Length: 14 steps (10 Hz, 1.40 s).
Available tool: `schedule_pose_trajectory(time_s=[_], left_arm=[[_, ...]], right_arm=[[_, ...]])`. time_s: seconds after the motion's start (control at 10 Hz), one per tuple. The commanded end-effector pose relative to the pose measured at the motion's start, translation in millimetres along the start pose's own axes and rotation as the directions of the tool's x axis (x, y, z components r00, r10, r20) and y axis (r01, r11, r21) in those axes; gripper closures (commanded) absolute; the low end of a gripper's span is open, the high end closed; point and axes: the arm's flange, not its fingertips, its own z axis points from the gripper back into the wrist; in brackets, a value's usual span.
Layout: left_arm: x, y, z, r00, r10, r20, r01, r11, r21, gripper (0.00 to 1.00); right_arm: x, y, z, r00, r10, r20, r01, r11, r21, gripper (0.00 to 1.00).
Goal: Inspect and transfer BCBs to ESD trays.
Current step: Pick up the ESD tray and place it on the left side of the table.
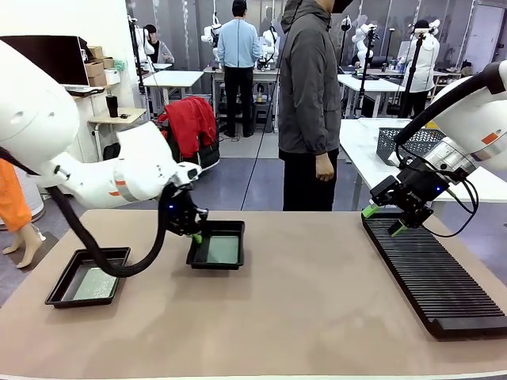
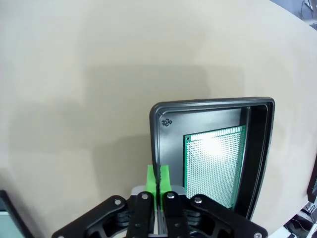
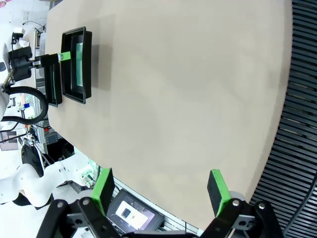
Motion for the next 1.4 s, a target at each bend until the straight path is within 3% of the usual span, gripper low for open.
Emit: schedule_pose_trajectory(time_s=[0.0, 0.4, 1.3], left_arm=[[-10.3, 37.2, 9.7, 1.000, 0.004, 0.008, -0.004, 0.999, -0.033, 0.97], [-23.4, 84.9, 16.7, 1.000, 0.000, 0.007, 0.001, 0.999, -0.049, 0.97], [-68.7, 127.0, 20.2, 0.998, 0.055, 0.036, -0.054, 0.998, -0.034, 0.97]], right_arm=[[-0.1, 2.5, -0.7, 1.000, -0.023, 0.011, 0.023, 1.000, -0.005, 0.00], [-0.1, 2.5, -0.7, 1.000, -0.023, 0.011, 0.023, 1.000, -0.005, 0.00], [-0.1, 2.5, -0.7, 1.000, -0.023, 0.011, 0.023, 1.000, -0.005, 0.00]])
